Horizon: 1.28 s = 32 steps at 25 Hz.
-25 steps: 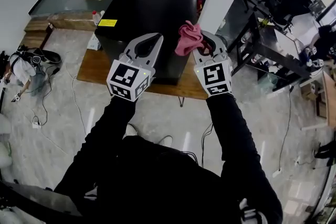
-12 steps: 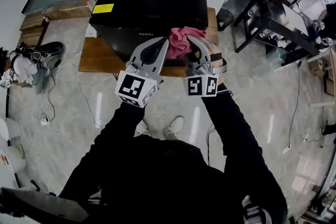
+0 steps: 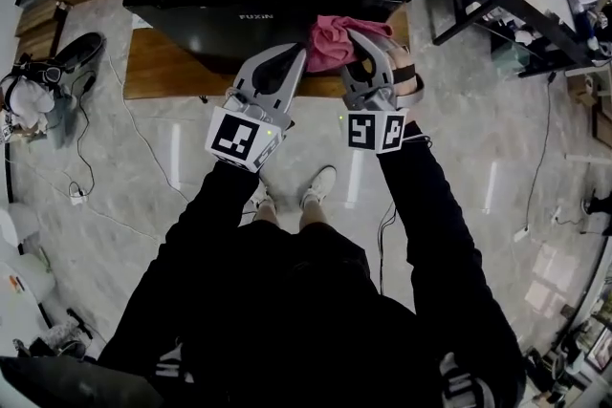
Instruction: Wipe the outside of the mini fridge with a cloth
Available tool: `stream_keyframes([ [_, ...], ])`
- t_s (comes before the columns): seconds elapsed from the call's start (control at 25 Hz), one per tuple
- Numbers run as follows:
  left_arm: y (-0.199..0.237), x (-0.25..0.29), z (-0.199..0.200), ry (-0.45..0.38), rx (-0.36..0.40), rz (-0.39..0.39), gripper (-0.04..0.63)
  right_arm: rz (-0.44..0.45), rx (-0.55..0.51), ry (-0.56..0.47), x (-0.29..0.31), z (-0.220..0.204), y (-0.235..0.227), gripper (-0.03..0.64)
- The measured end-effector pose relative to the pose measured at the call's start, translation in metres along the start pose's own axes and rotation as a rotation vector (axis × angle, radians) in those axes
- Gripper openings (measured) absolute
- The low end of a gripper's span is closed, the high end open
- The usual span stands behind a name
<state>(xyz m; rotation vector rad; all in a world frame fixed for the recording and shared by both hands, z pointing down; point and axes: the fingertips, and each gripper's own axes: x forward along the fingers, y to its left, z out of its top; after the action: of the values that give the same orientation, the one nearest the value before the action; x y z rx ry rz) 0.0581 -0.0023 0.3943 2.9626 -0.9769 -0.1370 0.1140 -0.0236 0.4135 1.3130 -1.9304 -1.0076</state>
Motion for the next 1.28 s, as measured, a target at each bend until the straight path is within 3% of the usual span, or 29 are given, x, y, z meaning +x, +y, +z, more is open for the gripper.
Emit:
stream_keyframes([
  [0.32,0.003,0.025,-0.073,0.04,-0.04,0.001,0.005,0.125,0.031,0.052,0.015,-0.071,0.069,0.087],
  [0.68,-0.005,0.049,-0.176,0.163,-0.095,0.029,0.005,0.31,0.123,0.107,0.022,-0.146,0.171,0.084],
  [0.92,0.013,0.02,-0.224,0.235,-0.137,0.062,0.005,0.403,0.106,0.144,0.032,-0.155,0.232,0.084],
  [1.08,0.02,0.002,-0.242,0.274,-0.185,0.104,0.005,0.483,0.153,0.198,0.032,-0.173,0.267,0.084],
  [1.28,0.022,-0.008,-0.234,0.276,-0.213,0.145,0.005,0.563,0.215,0.313,0.032,-0.193,0.286,0.084],
])
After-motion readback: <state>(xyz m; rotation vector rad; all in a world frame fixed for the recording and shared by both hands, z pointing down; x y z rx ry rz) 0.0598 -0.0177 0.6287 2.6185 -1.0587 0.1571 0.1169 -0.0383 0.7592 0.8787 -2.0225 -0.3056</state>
